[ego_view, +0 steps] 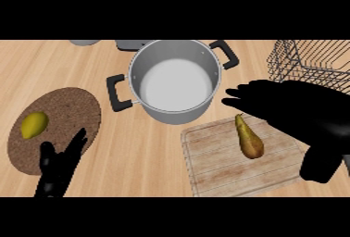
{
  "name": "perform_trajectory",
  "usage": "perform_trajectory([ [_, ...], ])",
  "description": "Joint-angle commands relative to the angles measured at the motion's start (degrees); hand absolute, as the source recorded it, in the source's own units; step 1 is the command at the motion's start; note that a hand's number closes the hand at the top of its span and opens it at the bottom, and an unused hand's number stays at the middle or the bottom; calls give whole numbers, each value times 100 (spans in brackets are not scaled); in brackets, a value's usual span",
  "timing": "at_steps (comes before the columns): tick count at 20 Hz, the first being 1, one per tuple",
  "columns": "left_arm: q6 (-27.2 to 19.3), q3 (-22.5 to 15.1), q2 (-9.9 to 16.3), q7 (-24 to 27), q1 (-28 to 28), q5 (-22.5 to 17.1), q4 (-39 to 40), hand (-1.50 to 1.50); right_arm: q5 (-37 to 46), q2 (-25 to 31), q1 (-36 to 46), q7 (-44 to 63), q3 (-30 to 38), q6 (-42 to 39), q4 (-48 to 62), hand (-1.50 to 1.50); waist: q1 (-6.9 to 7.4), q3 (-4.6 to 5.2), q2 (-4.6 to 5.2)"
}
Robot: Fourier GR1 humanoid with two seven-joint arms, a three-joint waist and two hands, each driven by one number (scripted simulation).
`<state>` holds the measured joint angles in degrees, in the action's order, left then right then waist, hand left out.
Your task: Pick the pear from the cutting board and place it in the basket
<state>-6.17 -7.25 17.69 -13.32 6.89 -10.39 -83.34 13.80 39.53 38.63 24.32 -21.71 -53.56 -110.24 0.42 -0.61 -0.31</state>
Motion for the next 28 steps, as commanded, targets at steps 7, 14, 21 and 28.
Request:
perform_trajectory([
  [7,251,154,36,-20,263,-42,168,0,2113,-109,-782,-1263,-884,1027,773,-150,40,55,50],
  [14,106,176,-184,3,240,192,257,0,2478,-22,-1198,-2016,-572,1263,955,-150,-30,60,30],
  [21,359,406,-127,-110,-170,131,519,0,3352,-387,-1395,-2634,-803,2060,1784,-150,-28,61,41],
  [28,300,328,-315,-242,20,317,157,0,3786,-928,-1233,-3005,-604,2239,2439,-150,-8,61,37],
])
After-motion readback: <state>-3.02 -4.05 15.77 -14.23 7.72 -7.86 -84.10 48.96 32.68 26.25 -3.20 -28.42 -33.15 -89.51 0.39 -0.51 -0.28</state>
